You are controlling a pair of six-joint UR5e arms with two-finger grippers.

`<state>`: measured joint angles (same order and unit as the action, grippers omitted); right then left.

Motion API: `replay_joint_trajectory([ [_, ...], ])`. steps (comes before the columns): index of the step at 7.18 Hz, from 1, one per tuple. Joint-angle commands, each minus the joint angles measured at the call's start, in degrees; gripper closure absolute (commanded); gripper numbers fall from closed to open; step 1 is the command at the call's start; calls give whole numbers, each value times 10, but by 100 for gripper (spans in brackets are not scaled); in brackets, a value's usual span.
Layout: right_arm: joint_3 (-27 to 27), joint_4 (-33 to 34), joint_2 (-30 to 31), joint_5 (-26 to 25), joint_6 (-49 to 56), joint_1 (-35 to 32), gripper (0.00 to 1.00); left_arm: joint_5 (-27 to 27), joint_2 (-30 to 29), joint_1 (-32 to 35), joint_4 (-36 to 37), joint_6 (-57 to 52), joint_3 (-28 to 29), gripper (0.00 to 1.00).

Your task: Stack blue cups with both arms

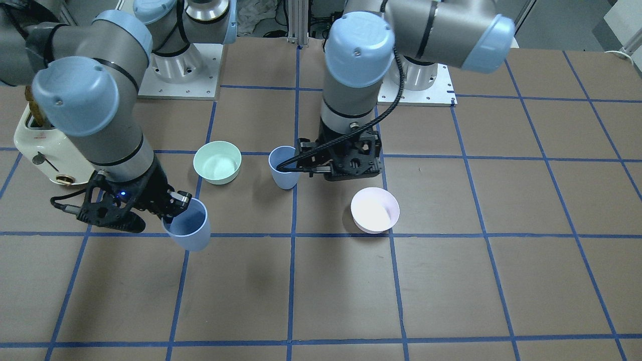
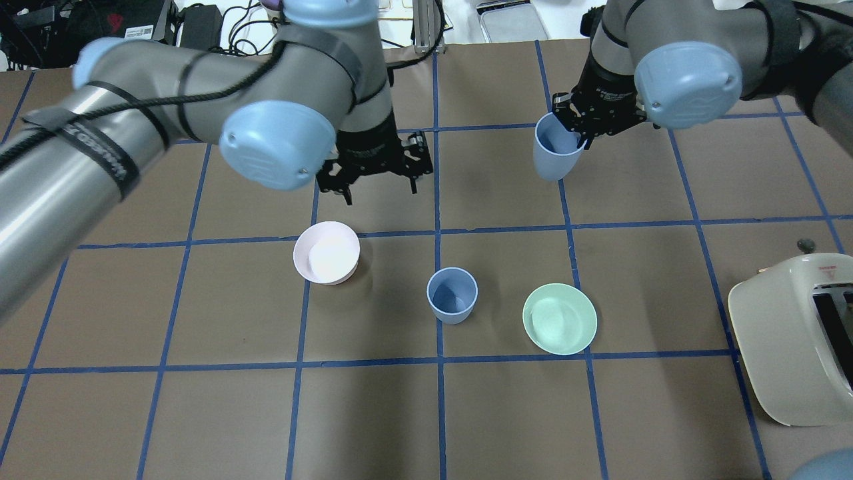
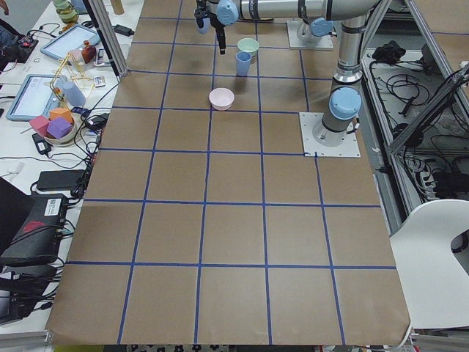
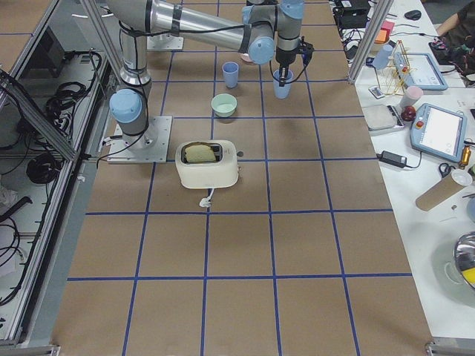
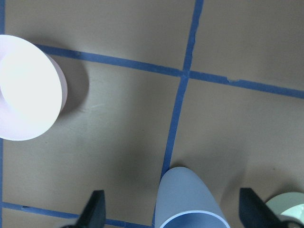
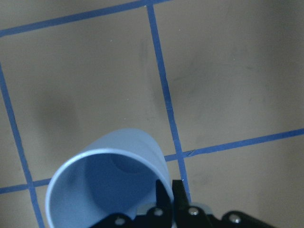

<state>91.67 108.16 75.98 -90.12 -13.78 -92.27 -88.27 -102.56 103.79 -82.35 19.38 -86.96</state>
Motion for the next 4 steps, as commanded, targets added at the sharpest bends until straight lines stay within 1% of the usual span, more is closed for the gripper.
replay_joint_trajectory([
  [1,32,-6,46,1,-73,-51,100,5,47,-71,-34,-155,23,0],
  [2,46,-6,60,0,-120,-88,100,4,62,-75,-27,-199,23,0],
  [3,48,-20,74,0,-170,-127,100,3,73,-81,-32,-202,20,0],
  [4,49,-43,81,-2,-177,-158,100,-6,81,-80,-33,-196,13,0],
])
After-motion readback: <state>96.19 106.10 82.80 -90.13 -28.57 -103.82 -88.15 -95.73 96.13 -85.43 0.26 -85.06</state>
